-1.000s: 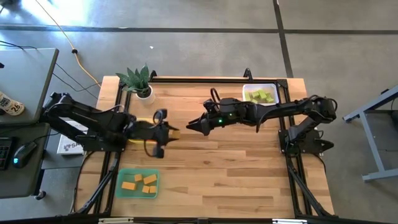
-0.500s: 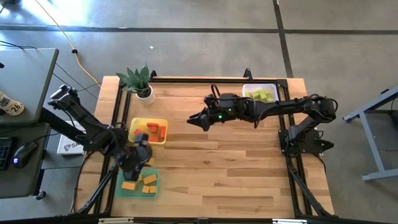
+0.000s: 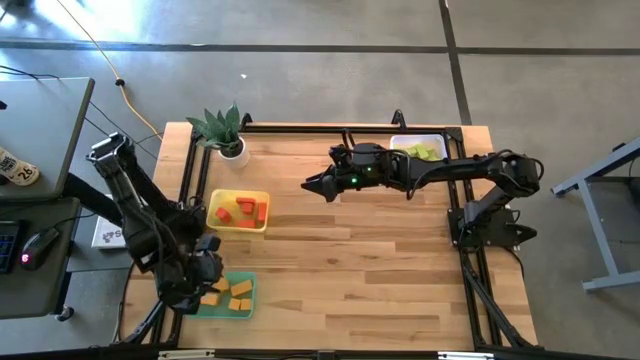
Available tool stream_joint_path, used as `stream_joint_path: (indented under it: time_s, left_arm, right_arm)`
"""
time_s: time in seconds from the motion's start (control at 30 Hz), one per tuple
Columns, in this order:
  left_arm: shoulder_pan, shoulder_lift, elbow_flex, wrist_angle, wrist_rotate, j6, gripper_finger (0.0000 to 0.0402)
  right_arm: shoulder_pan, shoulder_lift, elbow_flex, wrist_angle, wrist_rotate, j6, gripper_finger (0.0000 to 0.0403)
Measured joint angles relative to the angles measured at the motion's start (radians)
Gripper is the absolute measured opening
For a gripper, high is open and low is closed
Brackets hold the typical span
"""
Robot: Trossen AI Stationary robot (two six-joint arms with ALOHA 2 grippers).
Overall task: Sort & place blocks by color
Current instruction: Put the yellow block into the green bin, then return to Home Position
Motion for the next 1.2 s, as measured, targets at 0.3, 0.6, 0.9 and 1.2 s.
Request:
stream_joint_path:
  time_s: [0.3,0.6,0.9,1.2]
  left_arm:
    - [-0.017,0.133,0.000,0.013,0.021,0.019,0.0148]
    - [-0.017,0.228,0.000,0.020,0.106,0.025,0.0152]
    - [-0.017,0.190,0.000,0.026,0.058,-0.065,0.0152]
    - [0.025,-0.049,0.000,0.026,-0.251,-0.014,0.0152]
  right_arm:
    - [0.003,0.000,0.000,-0.002,-0.001,-0.011,0.0202]
    - [0.014,0.000,0.000,-0.009,-0.001,-0.014,0.0202]
    - [0.014,0.001,0.000,-0.017,-0.009,-0.014,0.0202]
    - [0.020,0.001,0.000,-0.016,-0.015,-0.010,0.0202]
